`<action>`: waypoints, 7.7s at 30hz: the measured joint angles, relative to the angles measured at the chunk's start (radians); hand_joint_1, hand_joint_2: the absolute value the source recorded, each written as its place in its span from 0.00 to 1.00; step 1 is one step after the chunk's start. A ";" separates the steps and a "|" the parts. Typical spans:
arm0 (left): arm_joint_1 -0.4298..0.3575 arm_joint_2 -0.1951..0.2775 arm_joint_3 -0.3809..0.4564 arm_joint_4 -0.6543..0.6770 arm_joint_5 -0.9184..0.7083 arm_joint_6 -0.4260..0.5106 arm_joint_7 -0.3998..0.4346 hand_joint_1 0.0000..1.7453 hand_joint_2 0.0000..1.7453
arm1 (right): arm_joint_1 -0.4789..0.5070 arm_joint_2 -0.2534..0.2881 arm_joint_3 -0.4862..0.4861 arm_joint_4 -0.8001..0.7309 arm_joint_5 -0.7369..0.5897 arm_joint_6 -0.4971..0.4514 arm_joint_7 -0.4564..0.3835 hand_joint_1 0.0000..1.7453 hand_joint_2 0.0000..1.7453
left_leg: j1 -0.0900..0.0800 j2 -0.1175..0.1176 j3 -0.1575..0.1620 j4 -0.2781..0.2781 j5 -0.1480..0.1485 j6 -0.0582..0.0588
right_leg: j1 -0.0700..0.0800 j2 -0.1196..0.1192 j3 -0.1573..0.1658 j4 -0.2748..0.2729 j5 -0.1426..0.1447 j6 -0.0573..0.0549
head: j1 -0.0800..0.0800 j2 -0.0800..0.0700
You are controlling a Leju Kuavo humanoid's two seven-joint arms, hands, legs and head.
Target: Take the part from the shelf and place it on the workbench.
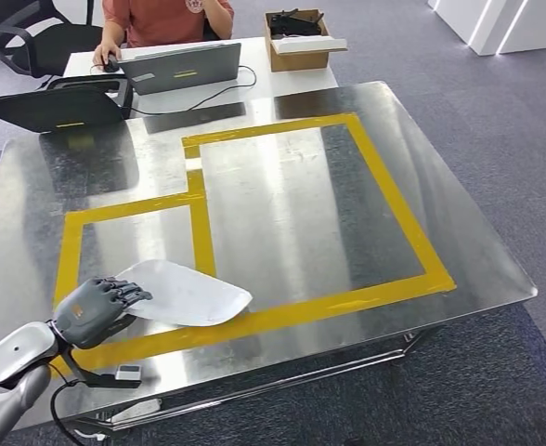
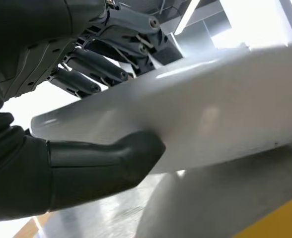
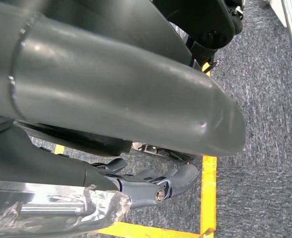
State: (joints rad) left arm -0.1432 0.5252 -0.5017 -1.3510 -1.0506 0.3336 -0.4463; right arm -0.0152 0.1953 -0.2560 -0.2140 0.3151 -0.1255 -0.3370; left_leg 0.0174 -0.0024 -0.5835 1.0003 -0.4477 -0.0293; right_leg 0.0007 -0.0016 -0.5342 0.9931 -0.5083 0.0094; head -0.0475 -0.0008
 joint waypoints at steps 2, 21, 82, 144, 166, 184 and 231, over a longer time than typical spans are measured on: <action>-0.006 -0.004 -0.009 0.006 0.011 0.000 0.005 0.00 1.00 | 0.000 0.000 0.001 0.000 0.000 0.000 0.001 0.00 0.00 | 0.000 0.000 0.000 0.000 0.000 0.000 | 0.000 0.000 0.000 0.000 0.000 0.000 | 0.000 0.000; -0.018 0.025 0.027 0.012 0.053 -0.008 0.080 0.00 0.00 | 0.006 0.000 0.009 0.000 -0.024 -0.006 -0.018 0.00 0.00 | 0.000 0.000 0.000 0.000 0.000 0.000 | 0.000 0.000 0.000 0.000 0.000 0.000 | 0.000 0.000; 0.255 0.103 0.738 -0.220 0.230 -0.042 0.087 0.00 0.00 | 0.061 0.003 0.017 -0.080 -0.069 -0.040 -0.008 0.00 0.00 | 0.006 -0.003 0.005 -0.016 0.013 -0.014 | -0.003 0.007 -0.006 0.010 -0.001 -0.006 | 0.003 0.000; 0.260 0.115 0.698 -0.191 0.159 -0.061 0.163 0.00 0.00 | 0.078 -0.013 0.076 -0.116 -0.091 -0.042 0.020 0.00 0.00 | 0.000 -0.104 -0.030 0.026 -0.012 -0.005 | 0.002 0.037 0.013 -0.014 0.006 -0.041 | -0.002 0.000; 0.265 0.110 0.710 -0.190 0.141 -0.070 0.177 0.00 0.00 | 0.129 -0.004 0.100 -0.218 -0.093 -0.040 0.084 0.00 0.00 | 0.000 -0.064 0.007 -0.011 -0.002 0.025 | 0.006 0.009 -0.097 0.225 -0.102 -0.003 | -0.001 0.000; 0.272 0.109 0.727 -0.186 0.140 -0.083 0.191 0.00 0.00 | 0.141 -0.001 0.109 -0.245 -0.099 -0.039 0.094 0.00 0.00 | -0.004 0.063 -0.007 0.040 -0.013 -0.018 | 0.014 -0.097 0.027 -0.007 -0.018 -0.036 | -0.010 0.000; 0.269 -0.173 1.079 0.350 0.157 -0.166 0.065 0.00 0.00 | 0.168 -0.036 0.160 -0.264 -0.175 -0.030 0.121 0.00 0.00 | -0.002 -0.115 0.012 -0.009 -0.008 0.009 | -0.005 0.093 0.000 0.019 -0.011 -0.009 | -0.001 0.000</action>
State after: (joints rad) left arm 0.1254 0.3517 0.5772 -1.0013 -0.8937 0.1678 -0.3813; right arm 0.1532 0.1591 -0.0960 -0.4785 0.1400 -0.1552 -0.2156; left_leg 0.0150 -0.1178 -0.5716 0.9911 -0.4561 -0.0203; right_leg -0.0041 0.0914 -0.5345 1.0118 -0.5192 0.0005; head -0.0488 -0.0008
